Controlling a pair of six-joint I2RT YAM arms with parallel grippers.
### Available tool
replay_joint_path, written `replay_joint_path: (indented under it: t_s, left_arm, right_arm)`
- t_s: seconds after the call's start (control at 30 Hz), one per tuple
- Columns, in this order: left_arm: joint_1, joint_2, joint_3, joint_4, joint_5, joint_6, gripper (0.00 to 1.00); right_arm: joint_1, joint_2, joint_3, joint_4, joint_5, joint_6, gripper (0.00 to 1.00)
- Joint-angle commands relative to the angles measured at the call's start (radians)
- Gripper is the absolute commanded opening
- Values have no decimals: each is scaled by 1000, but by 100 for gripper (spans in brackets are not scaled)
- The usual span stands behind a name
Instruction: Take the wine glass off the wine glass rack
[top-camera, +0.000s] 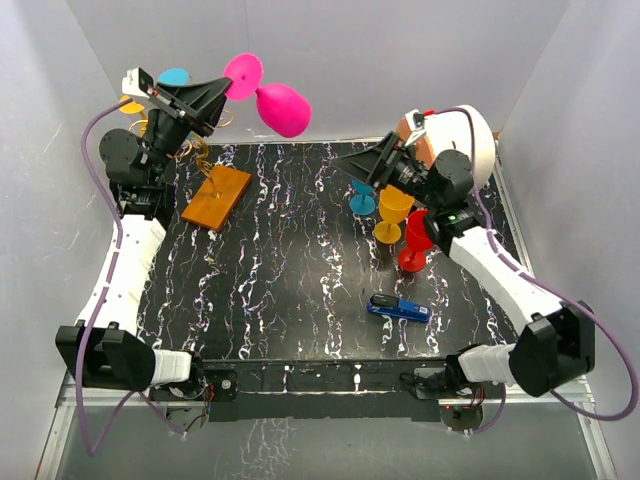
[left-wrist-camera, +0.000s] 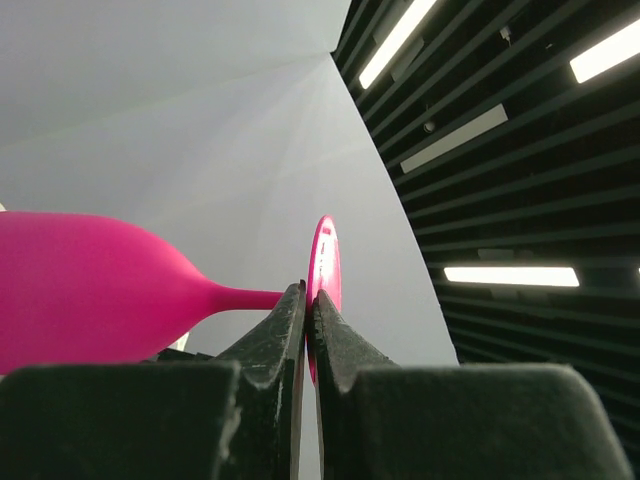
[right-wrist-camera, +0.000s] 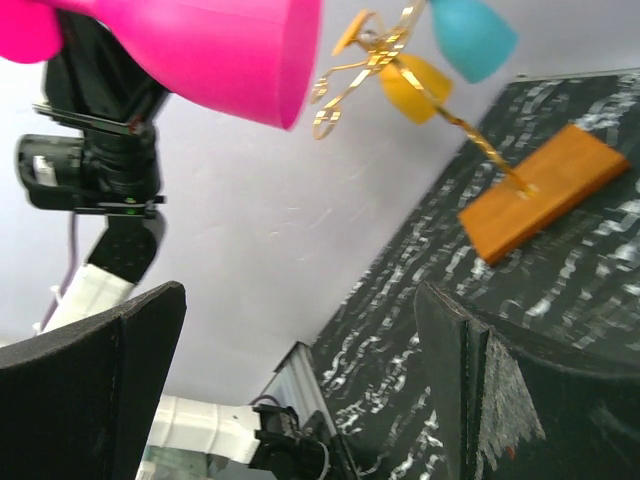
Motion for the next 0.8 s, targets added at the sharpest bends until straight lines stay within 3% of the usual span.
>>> replay_joint_path:
  t_s: [0.0, 0.23, 0.57, 0.77]
  left_arm:
    - [-6, -86, -80, 144, 20, -96, 0]
    - [-8, -155, -155, 166, 29, -137, 0]
    - [-9, -220, -253, 216, 32, -189, 0]
    - [-9, -229, -292, 214, 37, -183, 0]
  right_arm:
    - [90, 56, 60, 346, 16, 136, 98]
    - [179, 170, 118, 543, 85, 230, 98]
    - [199, 188, 150, 636, 158, 251, 90]
    - [211, 183, 148, 722, 144, 321, 72]
